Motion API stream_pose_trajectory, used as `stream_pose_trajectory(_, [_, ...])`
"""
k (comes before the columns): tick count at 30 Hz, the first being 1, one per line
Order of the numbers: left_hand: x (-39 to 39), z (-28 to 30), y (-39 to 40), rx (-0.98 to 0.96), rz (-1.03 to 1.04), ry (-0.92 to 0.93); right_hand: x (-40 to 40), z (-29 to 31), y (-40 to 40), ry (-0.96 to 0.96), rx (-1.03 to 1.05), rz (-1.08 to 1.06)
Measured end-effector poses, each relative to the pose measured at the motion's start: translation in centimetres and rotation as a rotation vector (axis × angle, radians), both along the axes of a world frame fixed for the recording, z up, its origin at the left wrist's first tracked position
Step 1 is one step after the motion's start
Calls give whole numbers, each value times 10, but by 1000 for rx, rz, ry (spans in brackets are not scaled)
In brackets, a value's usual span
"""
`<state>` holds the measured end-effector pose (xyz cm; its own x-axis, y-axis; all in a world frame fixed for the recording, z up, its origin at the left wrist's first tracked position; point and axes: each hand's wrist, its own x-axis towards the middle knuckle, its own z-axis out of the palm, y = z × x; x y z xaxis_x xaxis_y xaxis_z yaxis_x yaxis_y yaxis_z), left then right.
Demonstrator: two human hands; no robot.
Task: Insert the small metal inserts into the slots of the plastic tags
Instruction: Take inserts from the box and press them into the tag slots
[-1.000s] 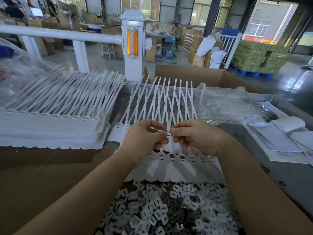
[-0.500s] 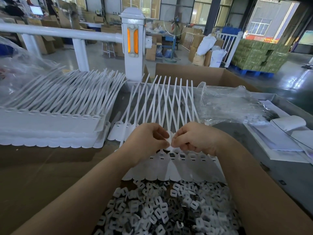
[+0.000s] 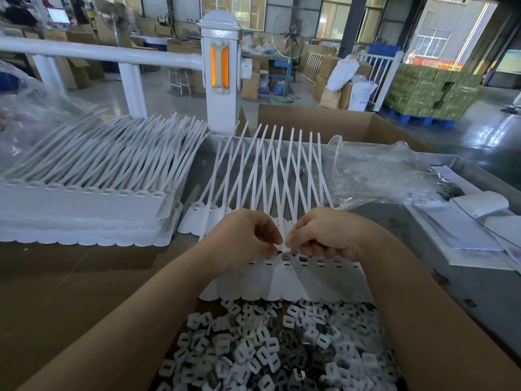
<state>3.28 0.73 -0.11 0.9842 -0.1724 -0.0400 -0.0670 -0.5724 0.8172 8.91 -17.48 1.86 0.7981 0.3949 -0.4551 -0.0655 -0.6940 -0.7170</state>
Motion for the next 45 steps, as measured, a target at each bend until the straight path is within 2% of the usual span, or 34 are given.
stream_pose_trajectory(8, [-2, 3, 3, 126, -177, -142, 0, 1, -2, 59, 62, -65])
stream_pose_trajectory(19, [-3, 5, 0, 275, -238, -232, -1, 4, -3, 54, 70, -73])
stream_pose_trajectory(25, [1, 2, 3, 220, -162, -184, -2, 5, -5, 55, 72, -31])
stream_pose_trajectory(32, [3, 1, 4, 180, -129, -141, -3, 4, -1, -12, -43, 97])
stream_pose_trajectory(45, [4, 0, 5, 145, -134, -118, -3, 6, 1, -8, -90, 116])
